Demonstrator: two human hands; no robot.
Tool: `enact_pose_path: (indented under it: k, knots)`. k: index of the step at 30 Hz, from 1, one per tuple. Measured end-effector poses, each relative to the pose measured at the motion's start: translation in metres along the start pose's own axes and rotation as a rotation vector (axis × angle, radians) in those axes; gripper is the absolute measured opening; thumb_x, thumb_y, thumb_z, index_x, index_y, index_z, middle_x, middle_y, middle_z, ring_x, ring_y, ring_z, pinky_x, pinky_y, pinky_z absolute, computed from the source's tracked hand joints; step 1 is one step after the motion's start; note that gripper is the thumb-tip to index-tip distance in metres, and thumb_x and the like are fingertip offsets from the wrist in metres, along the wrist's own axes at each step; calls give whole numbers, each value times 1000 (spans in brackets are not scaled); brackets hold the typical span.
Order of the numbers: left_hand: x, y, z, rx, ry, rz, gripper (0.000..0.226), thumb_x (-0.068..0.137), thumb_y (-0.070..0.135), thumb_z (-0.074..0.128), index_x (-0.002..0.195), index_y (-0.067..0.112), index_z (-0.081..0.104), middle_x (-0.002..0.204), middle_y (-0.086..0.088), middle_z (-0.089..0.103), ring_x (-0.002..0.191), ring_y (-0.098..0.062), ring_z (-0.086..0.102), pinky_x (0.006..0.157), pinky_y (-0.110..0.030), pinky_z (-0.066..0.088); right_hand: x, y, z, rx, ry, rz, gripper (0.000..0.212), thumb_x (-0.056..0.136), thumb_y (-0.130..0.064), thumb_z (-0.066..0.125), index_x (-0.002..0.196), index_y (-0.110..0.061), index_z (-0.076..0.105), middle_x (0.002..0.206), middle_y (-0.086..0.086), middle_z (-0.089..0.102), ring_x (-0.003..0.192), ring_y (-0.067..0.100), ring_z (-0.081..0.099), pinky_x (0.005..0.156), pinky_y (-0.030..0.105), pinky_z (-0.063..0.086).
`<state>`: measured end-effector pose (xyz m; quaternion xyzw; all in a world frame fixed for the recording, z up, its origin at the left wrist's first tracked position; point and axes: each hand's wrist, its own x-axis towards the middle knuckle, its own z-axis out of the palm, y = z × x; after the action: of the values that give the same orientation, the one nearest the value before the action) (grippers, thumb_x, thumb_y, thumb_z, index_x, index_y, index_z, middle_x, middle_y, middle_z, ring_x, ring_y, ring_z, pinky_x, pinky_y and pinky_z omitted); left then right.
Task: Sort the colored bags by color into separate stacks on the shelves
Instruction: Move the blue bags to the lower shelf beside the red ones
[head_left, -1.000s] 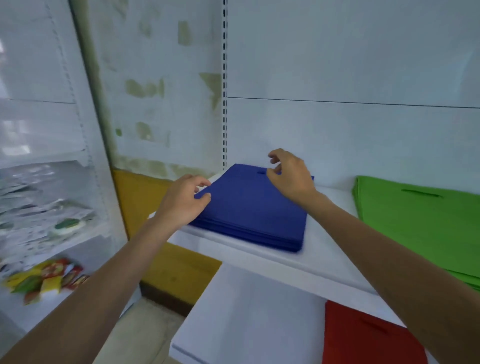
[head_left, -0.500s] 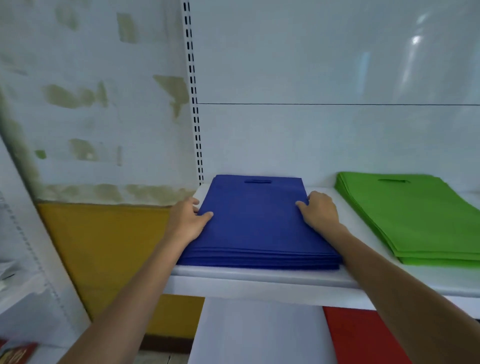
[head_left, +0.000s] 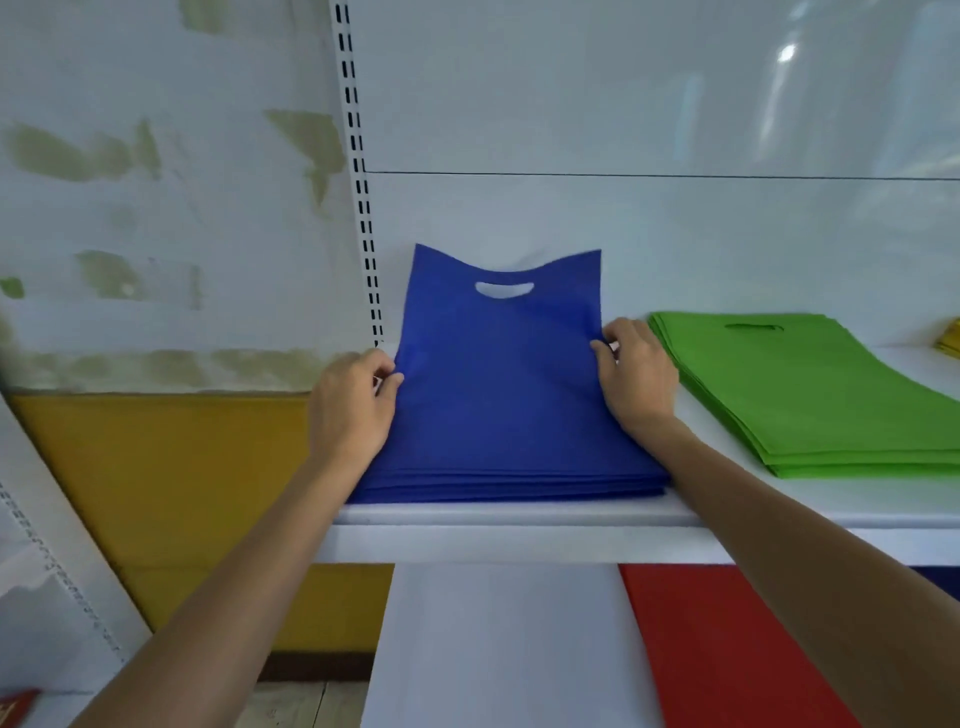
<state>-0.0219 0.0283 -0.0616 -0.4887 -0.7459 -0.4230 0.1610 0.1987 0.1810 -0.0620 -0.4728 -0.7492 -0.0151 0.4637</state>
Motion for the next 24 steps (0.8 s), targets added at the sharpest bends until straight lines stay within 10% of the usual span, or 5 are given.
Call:
enact_pose_path:
  k: [10, 17, 24]
  knots:
    - [-10, 87, -4, -306, 18, 146, 6, 86, 7, 61, 86, 6, 66, 81, -3, 65, 72, -13, 56, 67, -13, 36, 7, 39, -120, 277, 165, -28, 33, 91, -4, 49, 123, -6, 46, 93, 8, 58, 73, 22, 48, 68, 27, 38]
    - [-94, 264, 79, -468, -234, 474, 23, 85, 17, 55, 99, 5, 69, 98, -9, 69, 77, -23, 62, 75, -24, 45, -70, 207, -291, -124, 183, 143, 21, 90, -1, 51, 105, -1, 65, 105, 15, 63, 85, 30, 59, 70, 10, 27]
    - [-230, 440, 156, -623, -498, 640, 32, 85, 21, 51, 109, 8, 66, 108, -8, 66, 97, -27, 61, 84, -32, 45, -197, 338, -463, -395, 225, 479, 31, 88, -2, 48, 117, -2, 60, 115, 15, 58, 102, 31, 56, 87, 28, 39]
